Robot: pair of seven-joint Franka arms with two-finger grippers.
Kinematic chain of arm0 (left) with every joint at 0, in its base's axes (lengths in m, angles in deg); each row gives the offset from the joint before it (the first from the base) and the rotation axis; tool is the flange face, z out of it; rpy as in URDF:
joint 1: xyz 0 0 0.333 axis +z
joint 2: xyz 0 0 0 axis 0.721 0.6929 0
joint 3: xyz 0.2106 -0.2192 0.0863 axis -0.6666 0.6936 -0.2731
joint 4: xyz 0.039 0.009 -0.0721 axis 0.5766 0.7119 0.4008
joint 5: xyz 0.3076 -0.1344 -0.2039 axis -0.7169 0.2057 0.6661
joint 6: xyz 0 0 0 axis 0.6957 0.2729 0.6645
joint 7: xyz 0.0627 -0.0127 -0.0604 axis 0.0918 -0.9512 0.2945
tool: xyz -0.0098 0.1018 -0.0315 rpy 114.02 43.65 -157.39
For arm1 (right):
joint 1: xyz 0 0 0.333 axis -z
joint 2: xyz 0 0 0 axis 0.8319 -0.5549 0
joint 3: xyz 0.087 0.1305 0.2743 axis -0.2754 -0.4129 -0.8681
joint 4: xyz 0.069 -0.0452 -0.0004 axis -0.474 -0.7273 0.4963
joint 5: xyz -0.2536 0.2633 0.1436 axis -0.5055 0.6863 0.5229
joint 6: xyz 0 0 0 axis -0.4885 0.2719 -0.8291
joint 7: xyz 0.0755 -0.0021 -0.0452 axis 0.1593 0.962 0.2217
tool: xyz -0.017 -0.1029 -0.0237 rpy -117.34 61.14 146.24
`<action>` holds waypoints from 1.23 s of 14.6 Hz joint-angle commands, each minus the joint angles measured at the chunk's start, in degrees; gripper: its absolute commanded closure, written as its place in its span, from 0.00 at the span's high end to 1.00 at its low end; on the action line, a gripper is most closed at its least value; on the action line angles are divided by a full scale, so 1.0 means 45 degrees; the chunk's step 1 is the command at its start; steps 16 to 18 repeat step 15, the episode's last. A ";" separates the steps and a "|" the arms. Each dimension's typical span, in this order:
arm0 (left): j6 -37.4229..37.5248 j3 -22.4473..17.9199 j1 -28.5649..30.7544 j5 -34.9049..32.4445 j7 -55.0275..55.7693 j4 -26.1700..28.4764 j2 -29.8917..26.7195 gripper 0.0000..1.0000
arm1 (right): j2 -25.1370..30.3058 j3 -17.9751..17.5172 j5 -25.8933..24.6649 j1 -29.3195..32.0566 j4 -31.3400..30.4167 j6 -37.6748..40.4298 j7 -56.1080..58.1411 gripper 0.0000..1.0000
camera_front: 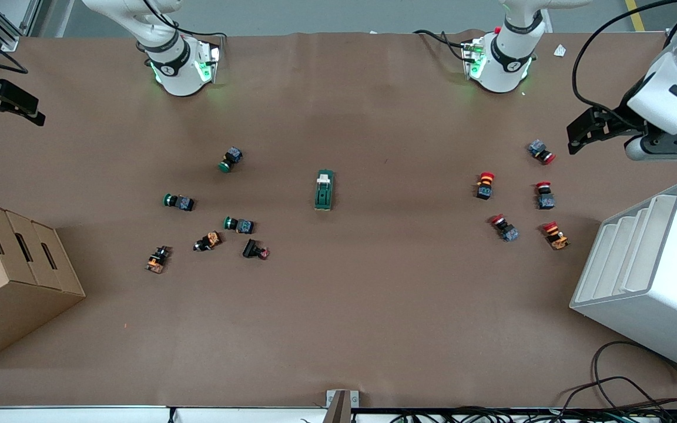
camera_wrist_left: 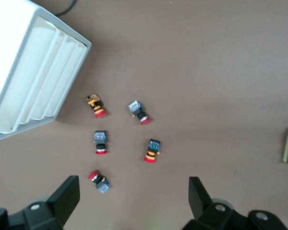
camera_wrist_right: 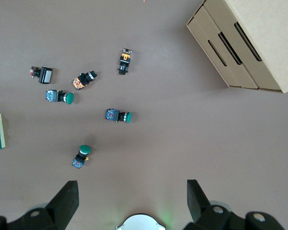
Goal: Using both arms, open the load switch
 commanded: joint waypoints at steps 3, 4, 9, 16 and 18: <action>-0.0028 -0.0094 0.0325 0.0348 -0.1212 0.1961 -0.1795 1.00 | 0.0057 -0.0214 0.0329 0.0314 0.0348 -0.0060 -0.0054 1.00; -0.0067 -0.0094 0.0384 0.0348 -0.1253 0.2157 -0.1990 1.00 | -0.0118 -0.0214 0.0330 0.0334 0.0640 -0.0060 0.0004 1.00; -0.0009 -0.0074 0.0501 0.0193 -0.1409 0.2023 -0.1953 1.00 | -0.0997 -0.0234 0.0350 0.0236 0.1871 0.0602 -0.0014 1.00; 0.0128 -0.0074 0.0560 0.0152 -0.1371 0.1300 -0.1445 1.00 | -0.0940 -0.0234 0.0681 0.0236 0.1620 0.0858 -0.0054 1.00; 0.0128 -0.0074 0.0560 0.0152 -0.1371 0.1300 -0.1445 1.00 | -0.0940 -0.0234 0.0681 0.0236 0.1620 0.0858 -0.0054 1.00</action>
